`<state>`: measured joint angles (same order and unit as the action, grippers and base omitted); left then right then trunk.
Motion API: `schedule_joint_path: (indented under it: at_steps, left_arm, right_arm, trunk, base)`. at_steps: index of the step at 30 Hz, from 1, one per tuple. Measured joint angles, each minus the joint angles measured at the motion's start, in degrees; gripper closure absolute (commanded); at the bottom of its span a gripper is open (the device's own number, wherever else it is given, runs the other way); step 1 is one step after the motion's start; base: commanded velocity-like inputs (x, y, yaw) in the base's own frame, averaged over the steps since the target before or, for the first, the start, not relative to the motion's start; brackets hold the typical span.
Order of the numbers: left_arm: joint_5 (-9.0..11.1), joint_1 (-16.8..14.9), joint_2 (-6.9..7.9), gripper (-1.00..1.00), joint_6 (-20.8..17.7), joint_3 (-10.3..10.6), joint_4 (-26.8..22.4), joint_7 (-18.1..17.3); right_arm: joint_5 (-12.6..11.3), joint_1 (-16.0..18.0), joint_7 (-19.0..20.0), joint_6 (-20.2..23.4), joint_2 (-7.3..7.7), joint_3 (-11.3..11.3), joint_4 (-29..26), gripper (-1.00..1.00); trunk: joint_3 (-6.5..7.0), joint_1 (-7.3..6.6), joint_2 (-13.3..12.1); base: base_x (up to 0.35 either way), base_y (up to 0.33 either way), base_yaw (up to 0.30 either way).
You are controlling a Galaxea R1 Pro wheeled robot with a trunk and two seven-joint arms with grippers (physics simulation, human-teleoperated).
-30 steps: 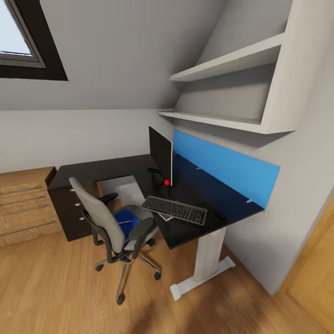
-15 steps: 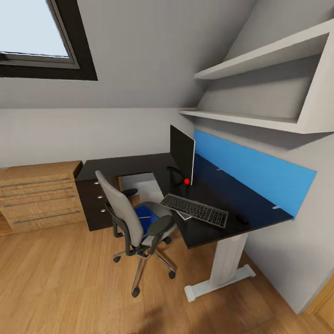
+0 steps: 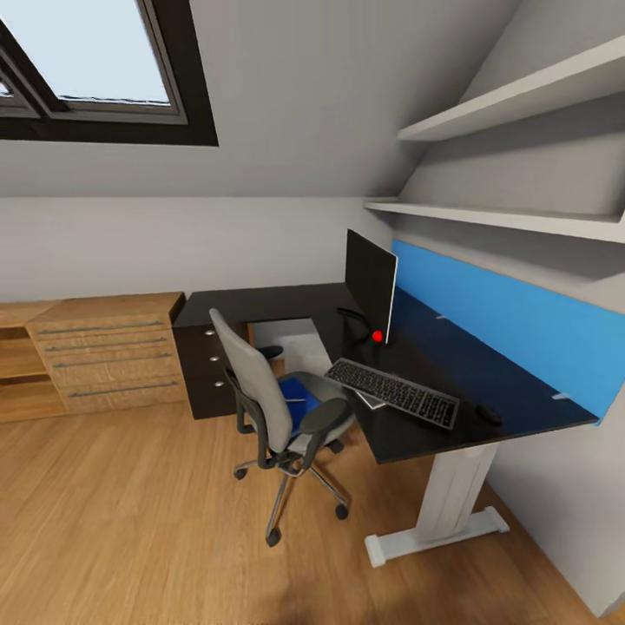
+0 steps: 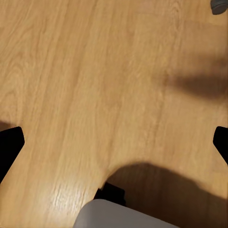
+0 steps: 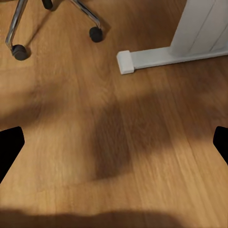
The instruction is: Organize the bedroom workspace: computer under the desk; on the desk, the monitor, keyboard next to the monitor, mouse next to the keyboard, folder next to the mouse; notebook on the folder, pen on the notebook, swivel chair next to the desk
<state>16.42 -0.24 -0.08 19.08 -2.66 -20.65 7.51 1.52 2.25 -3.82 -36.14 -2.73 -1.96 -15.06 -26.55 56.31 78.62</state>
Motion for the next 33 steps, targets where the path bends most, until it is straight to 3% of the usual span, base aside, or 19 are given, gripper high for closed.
schedule_joint_path:
  at_steps: [8,17,33]
  left_arm:
    - [0.0,0.0,0.05,-1.00,0.9,-0.2,-0.2,0.0]
    - [0.1,0.0,0.08,-1.00,5.8,-0.2,-0.2,-0.1]
    - [0.1,0.0,0.00,-1.00,6.0,0.0,0.0,-0.1]
  right_arm:
    - [0.1,0.0,0.0,0.0,0.00,-0.1,0.1,-1.00]
    - [0.1,0.0,0.1,0.0,0.00,0.0,0.3,-1.00]
    - [-0.1,0.0,0.1,0.0,0.00,0.0,0.3,-1.00]
  trunk:
    - [-1.45,1.76,3.2]
    - [-3.07,3.74,6.8]
    - [-5.94,7.25,13.2]
  base:
    - [0.000,0.000,0.010]
    - [0.000,0.000,0.000]
    - [0.000,0.000,0.000]
